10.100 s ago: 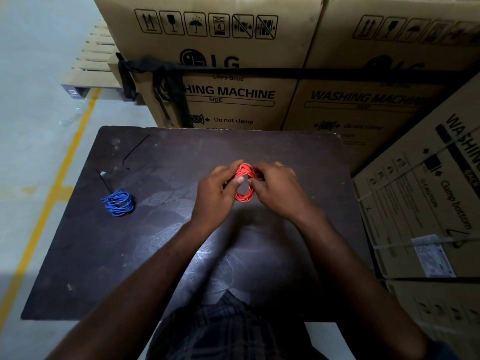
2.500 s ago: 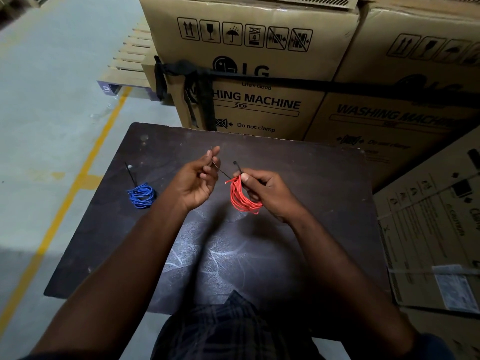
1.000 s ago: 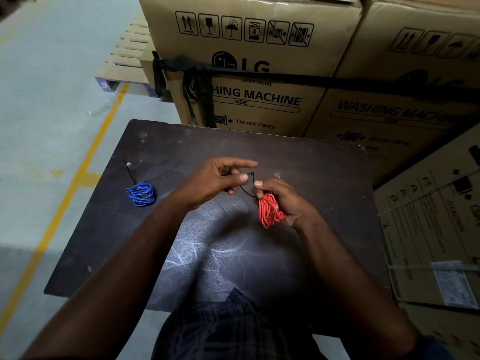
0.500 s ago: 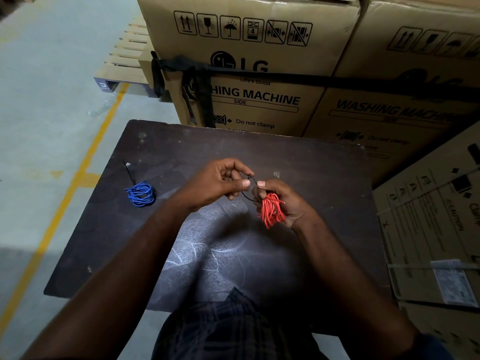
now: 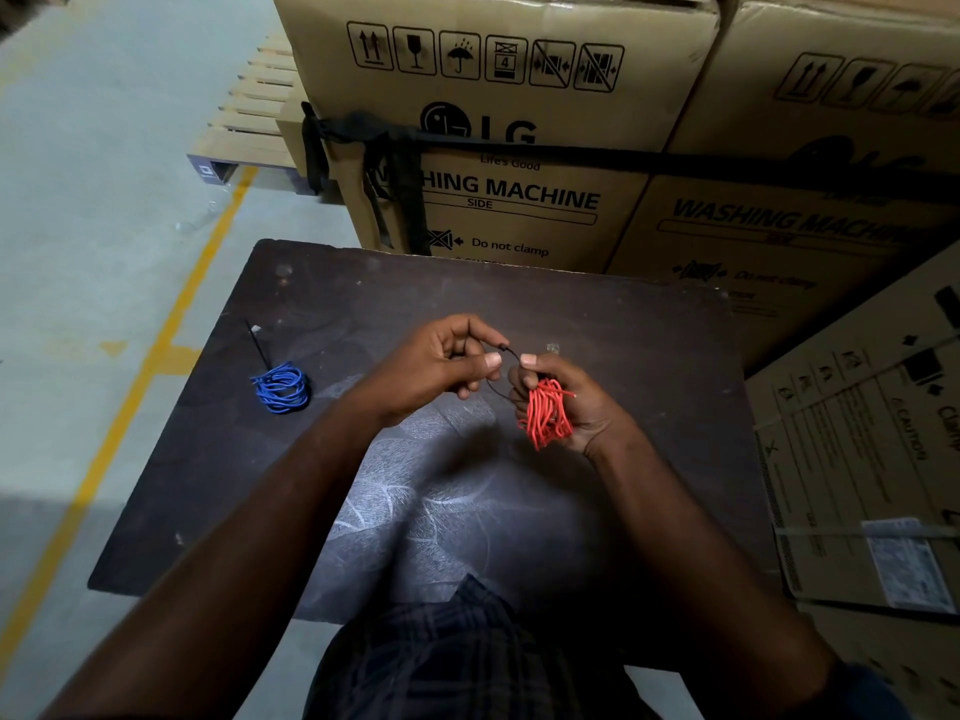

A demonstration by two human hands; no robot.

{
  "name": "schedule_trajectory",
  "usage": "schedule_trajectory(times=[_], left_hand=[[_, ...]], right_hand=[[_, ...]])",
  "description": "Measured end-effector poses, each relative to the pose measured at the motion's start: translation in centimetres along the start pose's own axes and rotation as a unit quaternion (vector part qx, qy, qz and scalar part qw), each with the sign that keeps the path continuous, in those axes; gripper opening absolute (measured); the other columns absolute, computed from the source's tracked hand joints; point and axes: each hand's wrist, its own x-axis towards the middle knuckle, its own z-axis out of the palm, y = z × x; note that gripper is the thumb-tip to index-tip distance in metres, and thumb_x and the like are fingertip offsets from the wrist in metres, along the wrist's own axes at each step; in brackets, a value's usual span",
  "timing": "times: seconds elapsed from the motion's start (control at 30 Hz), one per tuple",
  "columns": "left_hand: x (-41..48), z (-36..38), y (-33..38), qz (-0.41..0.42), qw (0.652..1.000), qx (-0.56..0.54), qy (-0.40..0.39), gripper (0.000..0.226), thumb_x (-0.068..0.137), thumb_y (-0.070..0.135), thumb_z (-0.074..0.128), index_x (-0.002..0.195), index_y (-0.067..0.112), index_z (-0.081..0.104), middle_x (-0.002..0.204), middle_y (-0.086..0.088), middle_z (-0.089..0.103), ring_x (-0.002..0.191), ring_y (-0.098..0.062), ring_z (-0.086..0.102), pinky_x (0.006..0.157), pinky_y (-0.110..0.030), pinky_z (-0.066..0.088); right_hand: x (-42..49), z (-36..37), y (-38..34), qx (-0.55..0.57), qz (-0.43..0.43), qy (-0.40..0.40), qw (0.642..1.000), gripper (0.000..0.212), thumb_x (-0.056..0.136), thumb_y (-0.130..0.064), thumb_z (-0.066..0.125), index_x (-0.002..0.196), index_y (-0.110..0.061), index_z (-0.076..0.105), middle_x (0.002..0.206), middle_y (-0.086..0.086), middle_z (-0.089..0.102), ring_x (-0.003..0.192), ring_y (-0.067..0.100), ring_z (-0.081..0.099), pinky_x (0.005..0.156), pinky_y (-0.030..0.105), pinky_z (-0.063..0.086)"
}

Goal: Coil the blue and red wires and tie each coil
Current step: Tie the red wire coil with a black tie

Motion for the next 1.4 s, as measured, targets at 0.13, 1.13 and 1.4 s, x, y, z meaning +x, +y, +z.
schedule_trajectory(times=[0.13, 1.13, 1.4], left_hand=[[-0.02, -0.18, 0.06, -0.002, 1.000, 0.010, 0.007, 0.017, 0.092, 0.005, 0.062, 0.108, 0.011, 0.064, 0.077, -0.006, 0.066, 0.060, -0.008, 0.055, 0.053, -0.019, 0.045], [-0.18, 0.23, -0.10, -0.009, 1.000, -0.005, 0.014, 0.015, 0.093, 0.004, 0.061, 0.105, 0.012, 0.059, 0.075, -0.007, 0.063, 0.058, -0.008, 0.054, 0.054, -0.019, 0.047], [-0.20, 0.24, 0.02, -0.016, 1.000, -0.016, 0.005, 0.013, 0.092, 0.003, 0.060, 0.102, 0.012, 0.060, 0.076, -0.010, 0.063, 0.057, -0.008, 0.058, 0.056, -0.019, 0.050]], right_hand=[[0.09, -0.11, 0.05, -0.013, -0.004, -0.006, 1.000, 0.031, 0.068, -0.037, 0.075, 0.057, -0.016, 0.055, 0.050, -0.003, 0.039, 0.041, 0.008, 0.035, 0.039, 0.021, 0.037], [0.03, -0.09, 0.16, -0.131, 0.002, 0.043, 0.991, 0.030, 0.073, -0.039, 0.069, 0.058, -0.016, 0.057, 0.051, 0.004, 0.031, 0.050, 0.018, 0.020, 0.045, 0.028, 0.021], [0.07, -0.22, 0.43, -0.106, 0.007, 0.031, 0.994, 0.030, 0.071, -0.038, 0.071, 0.059, -0.015, 0.057, 0.049, -0.001, 0.040, 0.040, 0.012, 0.029, 0.041, 0.024, 0.031]])
